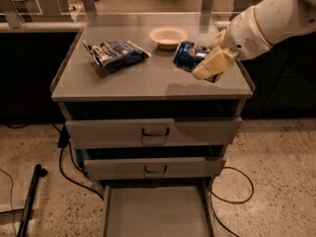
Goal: Place pepsi can into bottom drawer
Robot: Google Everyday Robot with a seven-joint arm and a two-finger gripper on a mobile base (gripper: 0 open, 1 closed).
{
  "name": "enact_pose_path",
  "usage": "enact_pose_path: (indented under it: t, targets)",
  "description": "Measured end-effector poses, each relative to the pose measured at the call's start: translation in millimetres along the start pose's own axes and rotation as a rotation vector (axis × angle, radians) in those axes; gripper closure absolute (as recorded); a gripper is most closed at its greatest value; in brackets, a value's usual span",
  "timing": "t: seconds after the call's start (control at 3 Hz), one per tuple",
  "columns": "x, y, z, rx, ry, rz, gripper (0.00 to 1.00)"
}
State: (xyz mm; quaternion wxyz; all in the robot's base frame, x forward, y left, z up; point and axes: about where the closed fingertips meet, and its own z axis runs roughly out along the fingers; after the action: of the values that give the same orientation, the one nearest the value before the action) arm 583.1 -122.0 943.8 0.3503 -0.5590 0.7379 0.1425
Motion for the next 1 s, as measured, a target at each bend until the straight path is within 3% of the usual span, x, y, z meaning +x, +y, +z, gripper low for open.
enact_pose_path:
  t: [0.33,0.67,1.0]
  targets:
    - [14.6,37.7,-17.0,0.004,-0.003,-0.016,1.0]
    - [44.0,68.9,-12.2,-0.001,0.009,0.009,1.0]
    - [98.5,104.0,21.6,-0.028,0.04,0.077,1.0]
